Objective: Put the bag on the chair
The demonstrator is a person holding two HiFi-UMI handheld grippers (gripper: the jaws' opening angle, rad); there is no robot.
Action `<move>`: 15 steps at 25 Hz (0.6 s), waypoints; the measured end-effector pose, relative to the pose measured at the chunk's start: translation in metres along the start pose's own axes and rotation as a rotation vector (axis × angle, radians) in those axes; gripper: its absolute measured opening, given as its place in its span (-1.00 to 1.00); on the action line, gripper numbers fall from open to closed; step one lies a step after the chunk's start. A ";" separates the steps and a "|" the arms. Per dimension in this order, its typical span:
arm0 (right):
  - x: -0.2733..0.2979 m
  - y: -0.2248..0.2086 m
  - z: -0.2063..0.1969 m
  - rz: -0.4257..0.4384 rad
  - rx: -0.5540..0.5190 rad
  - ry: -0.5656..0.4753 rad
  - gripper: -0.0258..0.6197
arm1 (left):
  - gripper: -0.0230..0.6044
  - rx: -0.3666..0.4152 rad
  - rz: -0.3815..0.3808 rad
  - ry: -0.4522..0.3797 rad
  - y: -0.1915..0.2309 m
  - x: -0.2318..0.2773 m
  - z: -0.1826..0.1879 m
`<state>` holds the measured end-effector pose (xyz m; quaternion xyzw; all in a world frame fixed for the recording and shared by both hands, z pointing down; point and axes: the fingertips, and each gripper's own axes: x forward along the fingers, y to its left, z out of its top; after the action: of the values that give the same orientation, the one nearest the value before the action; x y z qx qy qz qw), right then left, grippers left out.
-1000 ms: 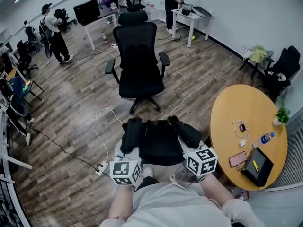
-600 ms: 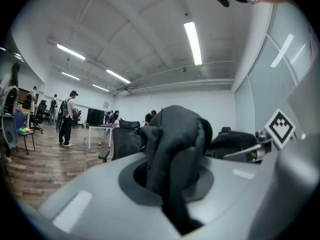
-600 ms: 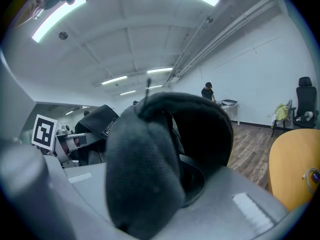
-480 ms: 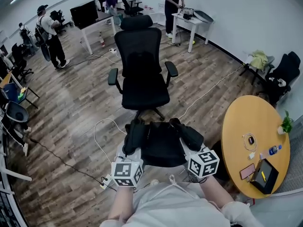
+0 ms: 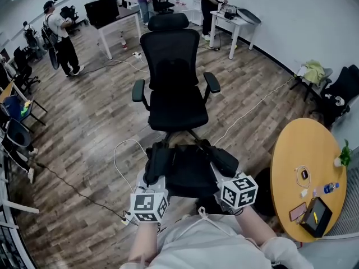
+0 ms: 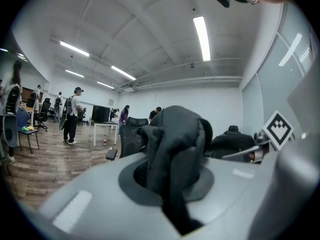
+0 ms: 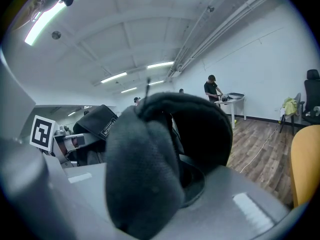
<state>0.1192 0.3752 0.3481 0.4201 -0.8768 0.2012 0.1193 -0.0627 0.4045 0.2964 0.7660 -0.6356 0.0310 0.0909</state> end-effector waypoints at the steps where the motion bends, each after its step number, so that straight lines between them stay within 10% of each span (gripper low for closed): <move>1: 0.008 -0.002 0.003 0.005 -0.001 0.004 -0.83 | -0.83 -0.001 0.005 0.003 0.003 0.006 0.000; 15: 0.139 -0.078 0.081 0.124 -0.033 0.024 -0.83 | -0.83 0.021 0.112 0.008 0.043 0.146 0.034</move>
<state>0.0916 0.1986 0.3485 0.3604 -0.9029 0.1989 0.1240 -0.0790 0.2496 0.2911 0.7298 -0.6769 0.0458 0.0838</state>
